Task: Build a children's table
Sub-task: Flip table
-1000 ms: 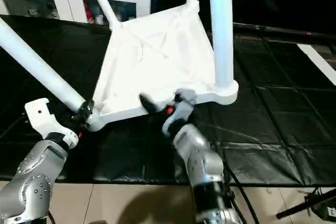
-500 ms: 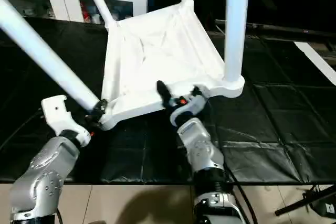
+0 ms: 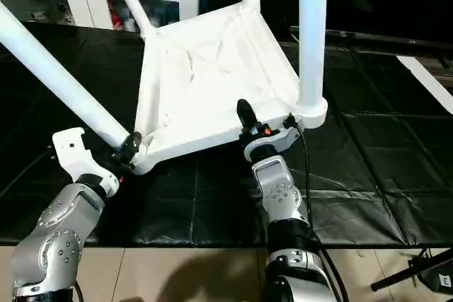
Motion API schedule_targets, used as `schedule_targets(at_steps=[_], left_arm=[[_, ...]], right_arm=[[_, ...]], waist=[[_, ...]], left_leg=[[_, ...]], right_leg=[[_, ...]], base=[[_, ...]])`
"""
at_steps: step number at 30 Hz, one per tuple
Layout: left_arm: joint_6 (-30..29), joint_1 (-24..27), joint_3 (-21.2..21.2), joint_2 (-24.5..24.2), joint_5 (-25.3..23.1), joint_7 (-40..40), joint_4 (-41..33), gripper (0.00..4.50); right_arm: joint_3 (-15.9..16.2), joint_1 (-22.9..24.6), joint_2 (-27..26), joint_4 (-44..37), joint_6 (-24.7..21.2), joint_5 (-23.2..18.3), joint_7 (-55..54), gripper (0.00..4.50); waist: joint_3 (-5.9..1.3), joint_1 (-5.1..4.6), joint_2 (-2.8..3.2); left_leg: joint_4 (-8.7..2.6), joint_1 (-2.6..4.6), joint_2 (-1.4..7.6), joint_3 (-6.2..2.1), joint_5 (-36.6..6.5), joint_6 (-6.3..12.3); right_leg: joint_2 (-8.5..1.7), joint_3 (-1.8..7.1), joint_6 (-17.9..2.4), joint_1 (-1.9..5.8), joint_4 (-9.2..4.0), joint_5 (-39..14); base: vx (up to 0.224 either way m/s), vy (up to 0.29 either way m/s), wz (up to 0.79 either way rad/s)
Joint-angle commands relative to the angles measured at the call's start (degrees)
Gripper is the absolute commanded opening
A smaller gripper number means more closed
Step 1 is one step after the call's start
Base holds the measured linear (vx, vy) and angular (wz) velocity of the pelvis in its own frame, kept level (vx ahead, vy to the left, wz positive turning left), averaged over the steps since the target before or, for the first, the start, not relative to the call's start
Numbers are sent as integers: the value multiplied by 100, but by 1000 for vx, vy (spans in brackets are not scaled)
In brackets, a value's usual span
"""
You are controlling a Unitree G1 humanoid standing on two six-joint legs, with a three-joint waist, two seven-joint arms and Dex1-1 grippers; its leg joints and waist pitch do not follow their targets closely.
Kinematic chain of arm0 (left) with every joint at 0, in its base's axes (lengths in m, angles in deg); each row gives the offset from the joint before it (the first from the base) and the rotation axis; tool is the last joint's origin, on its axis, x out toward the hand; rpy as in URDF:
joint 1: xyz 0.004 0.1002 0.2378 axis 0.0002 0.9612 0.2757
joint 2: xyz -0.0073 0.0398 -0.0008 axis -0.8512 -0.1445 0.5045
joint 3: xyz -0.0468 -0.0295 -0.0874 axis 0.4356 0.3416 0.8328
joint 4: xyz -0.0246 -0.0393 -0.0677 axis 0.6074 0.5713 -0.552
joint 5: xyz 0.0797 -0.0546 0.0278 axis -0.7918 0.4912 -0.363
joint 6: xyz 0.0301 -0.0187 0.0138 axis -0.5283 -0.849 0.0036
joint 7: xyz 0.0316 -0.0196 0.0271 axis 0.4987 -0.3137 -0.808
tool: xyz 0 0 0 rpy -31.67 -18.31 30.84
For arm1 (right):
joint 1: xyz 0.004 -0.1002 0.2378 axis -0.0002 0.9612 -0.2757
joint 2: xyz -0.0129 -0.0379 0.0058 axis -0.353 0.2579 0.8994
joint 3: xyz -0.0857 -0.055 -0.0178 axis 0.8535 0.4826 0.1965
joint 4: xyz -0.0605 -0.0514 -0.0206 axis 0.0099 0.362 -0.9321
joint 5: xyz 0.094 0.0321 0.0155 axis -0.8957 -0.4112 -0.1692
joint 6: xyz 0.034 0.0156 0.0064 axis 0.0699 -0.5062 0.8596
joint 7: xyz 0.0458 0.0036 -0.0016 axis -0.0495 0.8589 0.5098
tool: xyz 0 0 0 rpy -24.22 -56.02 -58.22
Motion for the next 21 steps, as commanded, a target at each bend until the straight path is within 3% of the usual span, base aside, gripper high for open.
schedule_targets(at_steps=[1, 11, 13, 16, 21], left_arm=[[42, -159, -162, 189, 371, 160, -236, 207], [132, -171, -111, 178, 325, 144, -209, 207], [176, -156, -72, 167, 366, 186, -235, 277], [142, -119, 14, 115, 493, 297, -288, 302], [-222, 343, 49, -466, 841, 1093, -589, 348]], right_arm=[[103, -493, -647, -11, -36, -32, 136, 218], [155, -550, -481, -55, 140, 72, 120, 199], [215, -539, -426, -104, 181, 147, 110, 199], [256, -547, -348, -198, 232, 227, 60, 199], [259, -673, -36, -445, 428, 500, -298, 198]], waist=[[-377, 2, 36], [-383, -2, 56], [-386, -1, 49], [-394, 4, 45], [-402, -13, 29]], left_leg=[[-389, 33, 202, -24, -282, 198], [-383, 33, 202, -25, -256, 203], [-380, 32, 198, -24, -220, 212], [-375, 30, 193, -20, -196, 195], [-358, 13, 174, -17, -7, 273]], right_leg=[[-340, 267, -990, 335, -286, -109], [-332, 262, -1014, 335, -281, -35], [-333, 263, -1022, 338, -274, 20], [-332, 264, -1075, 344, -265, 56], [-317, 255, -1077, 339, -217, 200]], base=[[0, 0, 0], [0, 0, 0], [0, 0, 0], [0, 0, 0], [0, 0, 0]])
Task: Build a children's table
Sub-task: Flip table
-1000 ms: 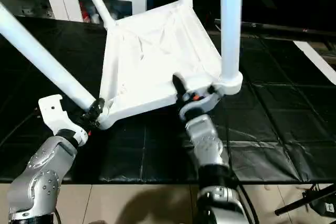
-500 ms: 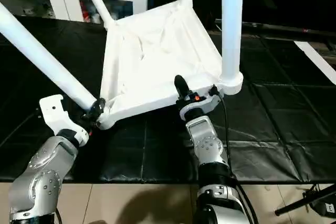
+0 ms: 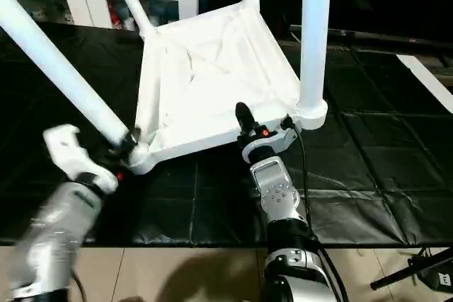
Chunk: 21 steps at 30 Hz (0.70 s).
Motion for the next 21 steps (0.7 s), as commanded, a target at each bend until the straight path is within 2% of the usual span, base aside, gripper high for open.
schedule_targets(at_steps=[1, 2, 3, 5, 8, 10, 12, 13, 17, 21], left_arm=[[-289, 260, -158, -248, 250, 585, -250, 367], [-312, 358, -159, -343, 289, 705, -317, 367], [-332, 459, -179, -463, 345, 848, -390, 372], [-430, 786, -313, -904, 490, 1369, -650, 387], [-505, 1049, -396, -1242, 651, 1761, -907, 417], [-603, 1182, -411, -1471, 810, 2028, -1072, 438], [-678, 1269, -470, -1693, 893, 2280, -1198, 446], [-678, 1269, -470, -1693, 893, 2280, -1198, 450], [-648, 1204, -675, -2078, 798, 2490, -1357, 450], [-663, 1036, -675, -2099, 849, 2456, -1373, 450]], right_arm=[[223, -529, -1, -689, 280, 410, -135, 198], [250, -534, 52, -773, 277, 466, -179, 198], [263, -537, 99, -855, 271, 511, -230, 198], [287, -537, 249, -1091, 269, 660, -399, 198], [277, -531, 401, -1293, 255, 749, -566, 198], [246, -542, 514, -1478, 212, 818, -740, 198], [278, -530, 610, -1681, 113, 962, -926, 198], [278, -530, 610, -1681, 113, 962, -926, 198], [484, -453, 879, -2217, -199, 1456, -1484, 198], [574, -421, 1035, -2450, -282, 1763, -1773, 197]], waist=[[-402, 1, 34], [-384, -12, 3], [-378, 1, 25], [-365, -3, 17], [-339, 16, 39], [-327, 40, 30], [-321, 31, 31], [-327, 34, 25], [-327, 21, 7], [-315, 11, 14]], left_leg=[[-355, 42, 166, -14, -29, 258], [-357, 58, 169, 4, -81, 259], [-365, 62, 172, -4, -111, 235], [-381, 77, 174, 1, -293, 149], [-401, 121, 183, 12, -443, -8], [-411, 144, 176, 27, -595, -91], [-427, 109, 173, 16, -637, -156], [-423, 120, 165, 16, -626, -191], [-418, 85, 144, 8, -463, -238], [-423, 100, 140, 14, -674, -370]], right_leg=[[-305, 255, -1057, 363, -238, 149], [-291, 264, -1009, 343, -253, 56], [-294, 262, -989, 343, -251, -14], [-290, 264, -858, 319, -272, -323], [-260, 272, -787, 275, -273, -406], [-250, 281, -761, 258, -282, -473], [-255, 283, -711, 283, -274, -511], [-246, 285, -646, 283, -271, -522], [-241, 296, -495, 308, -255, -423], [-237, 302, -392, 290, -288, -730]], base=[[0, 0, 0], [0, 0, 0], [0, 0, 0], [0, 0, 0], [0, 0, 0], [0, 0, 0], [0, 0, 0], [0, 0, 0], [0, 0, 0], [0, 0, 0]])
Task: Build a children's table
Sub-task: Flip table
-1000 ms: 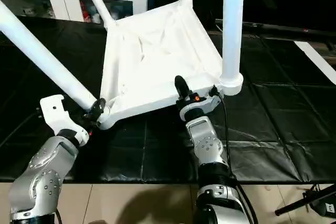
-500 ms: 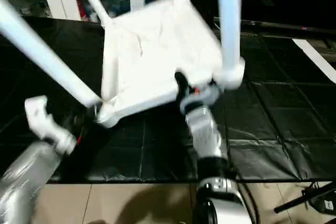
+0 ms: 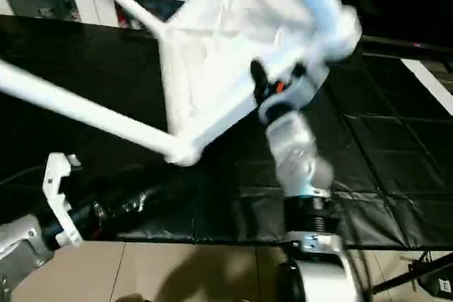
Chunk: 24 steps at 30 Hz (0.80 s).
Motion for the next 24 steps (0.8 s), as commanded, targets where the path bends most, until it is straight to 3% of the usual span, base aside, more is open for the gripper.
schedule_targets(at_steps=[1, 3, 4, 7, 11, 12, 13, 15, 16, 19, 20, 22, 24], left_arm=[[-40, -132, -65, -35, 20, 1, -145, 450], [-40, -228, -120, -64, 49, 39, -173, 450], [-42, -318, -187, -67, 83, 38, -186, 450], [-55, -392, -245, -82, 115, 36, -208, 450], [-77, -496, -300, -148, 68, 43, -242, 450], [-73, -555, -301, -179, 66, 49, -249, 450], [-70, -596, -300, -200, 69, 52, -253, 450], [-63, -641, -309, -214, 75, 47, -264, 450], [-60, -709, -411, -271, 45, 88, -319, 450], [-74, -762, -517, -342, 18, 152, -384, 450], [-82, -785, -530, -338, 27, 148, -397, 450], [-61, -860, -581, -336, 17, 143, -391, 450], [-25, -937, -671, -335, 5, 117, -372, 450]], right_arm=[[-109, -107, 257, -467, 4, 381, -354, 197], [3, -53, 362, -667, -86, 624, -472, 196], [130, 14, 441, -862, -204, 797, -517, 196], [205, 65, 468, -1020, -403, 830, -603, 196], [454, 101, 637, -1200, -575, 1148, -674, 196], [564, 95, 687, -1286, -650, 1258, -667, 196], [635, 91, 715, -1346, -704, 1322, -663, 196], [713, 92, 752, -1414, -768, 1417, -682, 196], [850, 111, 805, -1527, -955, 1562, -717, 196], [968, 87, 812, -1622, -1236, 1651, -795, 196], [1017, 61, 834, -1640, -1319, 1690, -820, 196], [1175, 3, 908, -1660, -1466, 1840, -867, 196], [1254, -12, 884, -1674, -1548, 1959, -869, 196]], waist=[[-355, -58, 90], [-356, -61, 83], [-363, -61, 111], [-371, -77, 96], [-375, -104, 86], [-377, -111, 60], [-370, -106, 76], [-365, -118, 57], [-372, -129, 19], [-361, -165, 30], [-362, -186, -16], [-359, -192, -2], [-357, -200, -66]], left_leg=[[-424, 102, 135, 14, -769, -327], [-420, 98, 132, 14, -762, -344], [-419, 90, 129, 7, -724, -363], [-415, 72, 125, 1, -675, -390], [-407, 63, 114, 0, -700, -397], [-401, 62, 111, 2, -700, -386], [-404, 69, 116, -1, -706, -392], [-405, 54, 115, -4, -686, -409], [-400, 52, 115, -5, -623, -402], [-409, 58, 128, -11, -664, -441], [-408, 62, 128, -9, -754, -461], [-409, 87, 133, -8, -877, -498], [-409, 89, 139, -6, -953, -511]], right_leg=[[-227, 296, -367, 278, -367, -795], [-221, 299, -350, 279, -364, -794], [-216, 298, -324, 288, -360, -752], [-214, 298, -294, 305, -344, -652], [-205, 299, -280, 315, -349, -664], [-201, 299, -264, 318, -352, -724], [-198, 300, -255, 309, -355, -776], [-201, 301, -237, 321, -353, -812], [-204, 302, -214, 325, -345, -842], [-201, 303, -214, 303, -349, -834], [-197, 302, -204, 301, -361, -930], [-196, 310, -196, 277, -376, -1046], [-195, 316, -158, 269, -395, -1196]], base=[[0, 0, 0], [0, 0, 0], [0, 0, 0], [0, 0, 0], [0, 0, 0], [0, 0, 0], [0, 0, 0], [0, 0, 0], [0, 0, 0], [0, 0, 0], [0, 0, 0], [0, 0, 0], [0, 0, 0]])
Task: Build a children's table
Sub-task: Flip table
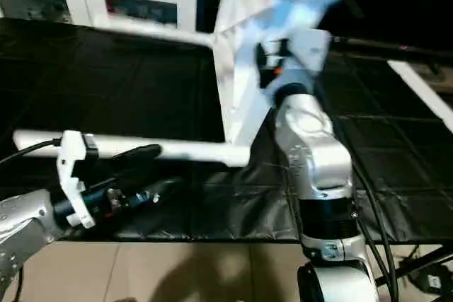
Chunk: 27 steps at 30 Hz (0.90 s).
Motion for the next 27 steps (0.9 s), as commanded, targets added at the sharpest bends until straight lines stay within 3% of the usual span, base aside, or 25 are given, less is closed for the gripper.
schedule_targets(at_steps=[1, 5, 6, 10, 12, 13, 14, 15, 20, 27], left_arm=[[14, -153, -169, -14, -51, -14, -79, 450], [84, -241, -281, 17, -135, -25, -37, 450], [93, -252, -296, 22, -148, -25, -33, 450], [228, -351, -333, -43, -308, -16, 33, 450], [331, -468, -234, -100, -406, -74, 141, 450], [391, -514, -184, -144, -470, -92, 182, 450], [453, -557, -163, -200, -535, -76, 189, 450], [505, -595, -148, -246, -589, -54, 188, 450], [1102, -1032, 67, -411, -1145, -206, 385, 450], [1153, -1487, 544, -574, -1018, -353, 358, 450]], right_arm=[[-23, -24, 60, -12, -217, 216, -143, 196], [66, -53, -60, 130, -414, 268, -198, 196], [54, -60, -91, 149, -456, 266, -216, 251], [-25, -90, -240, 342, -433, 244, -254, 283], [-70, -60, -314, 472, -310, 261, -227, 306], [-89, -40, -346, 528, -251, 261, -222, 310], [-93, -15, -362, 599, -209, 252, -202, 317], [-95, 8, -376, 663, -184, 255, -179, 327], [28, 285, -417, 977, 217, 304, 91, 351], [325, 612, -506, 1381, 867, 495, 480, 351]], waist=[[-303, -30, 86], [-306, -48, 71], [-308, -53, 68], [-315, -79, 65], [-323, -89, 156], [-325, -94, 140], [-326, -87, 214], [-329, -96, 185], [-337, -56, 256], [-335, -24, 275]], left_leg=[[-412, 100, 127, 11, -1003, -478], [-418, 70, 122, -6, -999, -540], [-419, 67, 122, -9, -992, -548], [-421, 68, 113, -20, -1121, -589], [-414, 95, 105, -27, -1268, -619], [-417, 81, 100, -33, -1293, -617], [-421, 82, 100, -46, -1285, -640], [-418, 77, 104, -44, -1263, -629], [-414, 81, 103, -50, -1182, -607], [-409, 61, 100, -51, -1081, -567]], right_leg=[[-252, 296, -178, 224, -393, -1249], [-238, 320, -156, 245, -384, -1234], [-238, 322, -149, 245, -382, -1232], [-230, 321, -129, 242, -400, -1322], [-220, 321, -138, 219, -413, -1347], [-218, 323, -162, 236, -408, -1334], [-221, 321, -187, 244, -398, -1261], [-219, 322, -195, 247, -399, -1205], [-225, 316, -360, 277, -372, -822], [-249, 314, -572, 306, -325, -701]], base=[[0, 0, 0], [0, 0, 0], [0, 0, 0], [0, 0, 0], [0, 0, 0], [0, 0, 0], [0, 0, 0], [0, 0, 0], [0, 0, 0], [0, 0, 0]])
